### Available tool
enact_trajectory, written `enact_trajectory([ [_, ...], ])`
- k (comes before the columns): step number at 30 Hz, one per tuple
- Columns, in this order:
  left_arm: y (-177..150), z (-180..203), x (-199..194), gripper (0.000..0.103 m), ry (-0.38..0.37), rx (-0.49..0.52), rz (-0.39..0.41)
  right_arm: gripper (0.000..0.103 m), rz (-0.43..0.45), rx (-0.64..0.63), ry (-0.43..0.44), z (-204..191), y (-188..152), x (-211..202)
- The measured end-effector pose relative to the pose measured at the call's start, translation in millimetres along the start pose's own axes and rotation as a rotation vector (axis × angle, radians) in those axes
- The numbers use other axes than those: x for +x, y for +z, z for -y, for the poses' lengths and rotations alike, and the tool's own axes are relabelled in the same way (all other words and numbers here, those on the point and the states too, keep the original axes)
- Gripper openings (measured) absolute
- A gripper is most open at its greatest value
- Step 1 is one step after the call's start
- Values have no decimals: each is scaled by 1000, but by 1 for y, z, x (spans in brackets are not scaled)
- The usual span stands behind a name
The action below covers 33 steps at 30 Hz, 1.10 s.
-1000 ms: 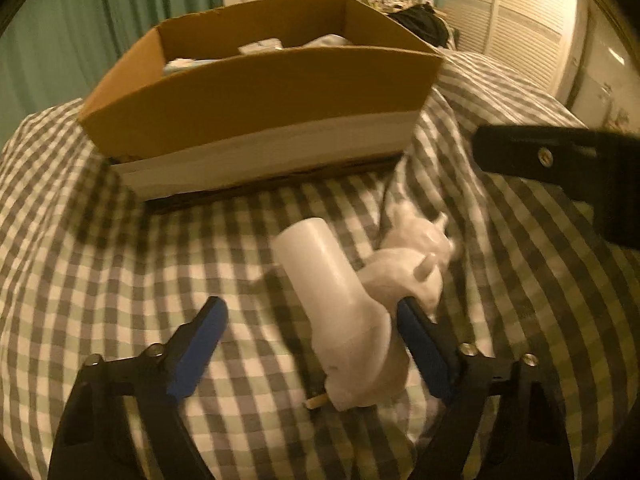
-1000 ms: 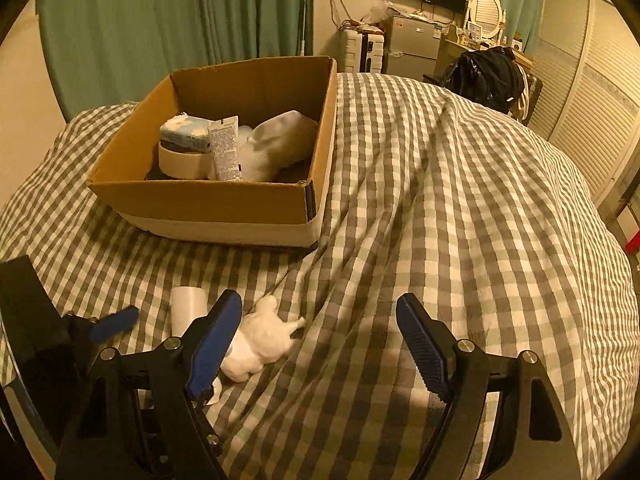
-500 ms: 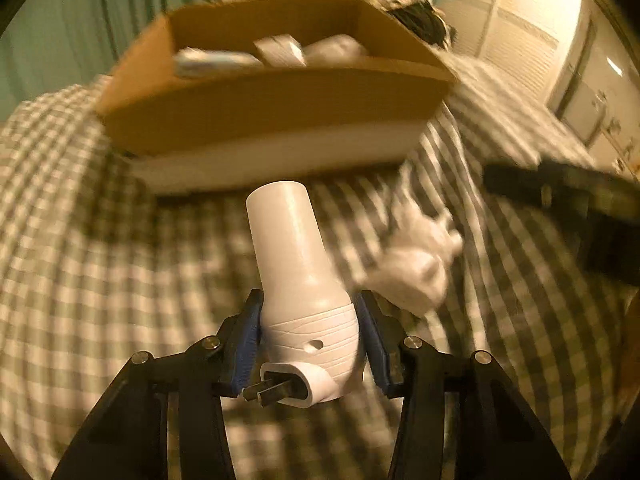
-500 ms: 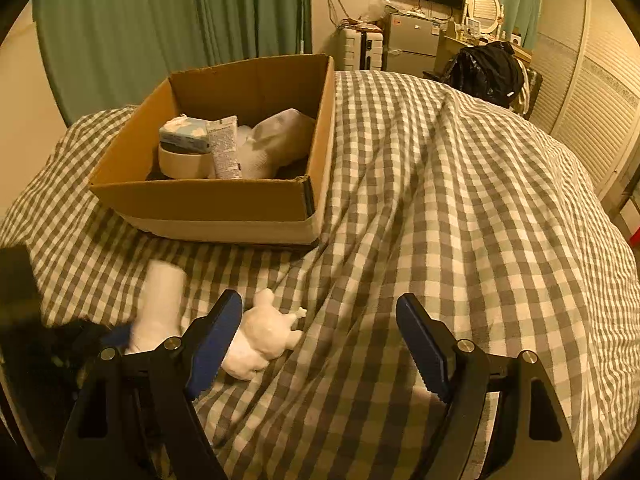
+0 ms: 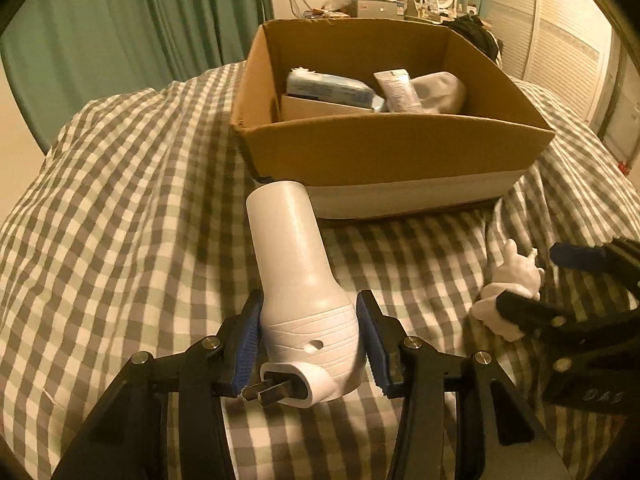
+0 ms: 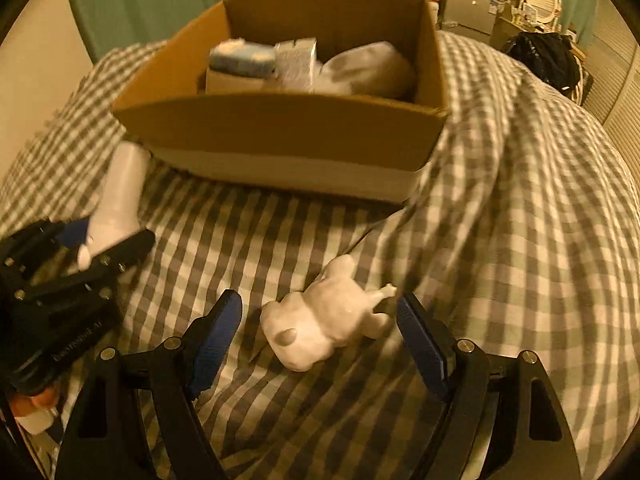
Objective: Organize objects
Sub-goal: 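Grasp the white hair-dryer-like device with the left tool while the right tool grasps the white plush toy, then carry the device and plush toy into the box and open both tools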
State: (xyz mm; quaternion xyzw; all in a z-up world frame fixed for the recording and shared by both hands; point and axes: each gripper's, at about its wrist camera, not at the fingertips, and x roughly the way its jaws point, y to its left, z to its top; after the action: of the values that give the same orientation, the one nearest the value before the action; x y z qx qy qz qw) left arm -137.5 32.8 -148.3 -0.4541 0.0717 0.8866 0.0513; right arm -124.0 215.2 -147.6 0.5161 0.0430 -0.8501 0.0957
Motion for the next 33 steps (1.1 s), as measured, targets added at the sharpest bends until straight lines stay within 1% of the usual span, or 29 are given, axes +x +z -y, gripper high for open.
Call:
enact_trajectory([
  [3,-3,-3,-3,48,1,-5,2,79,-50,-26,-6,-7,0,15],
  [5,-2,-9,-8,48,4,-4,6,80,-85,-58,-36,-14,0,26],
  [6,-2,-10,-10,48,7,-4,11,81,-94,-71,-51,-17,0,29],
  [9,-2,-9,-16,48,12,-11,24,81,-111,-99,-88,-23,-2,35],
  [11,-4,-11,-21,48,20,-18,32,79,-117,-108,-107,-25,-3,36],
  [12,-5,-10,-25,48,24,-20,34,71,-115,-110,-115,-25,-4,35],
  [13,-2,-15,-24,48,28,-21,38,69,-112,-109,-125,-25,-4,35],
  [17,-6,-22,-30,48,50,-24,55,69,-79,-102,-140,-27,-8,26],
  [23,-13,-27,-38,48,73,-54,67,69,16,-113,-148,-37,-15,-1],
  [26,-19,-31,-43,48,79,-77,61,69,49,-99,-129,-40,-19,-14],
  [30,-27,-41,-51,48,60,-104,54,69,81,-74,-104,-38,-29,-35],
  [33,-29,-41,-57,48,62,-106,60,69,109,-51,-89,-34,-33,-51],
])
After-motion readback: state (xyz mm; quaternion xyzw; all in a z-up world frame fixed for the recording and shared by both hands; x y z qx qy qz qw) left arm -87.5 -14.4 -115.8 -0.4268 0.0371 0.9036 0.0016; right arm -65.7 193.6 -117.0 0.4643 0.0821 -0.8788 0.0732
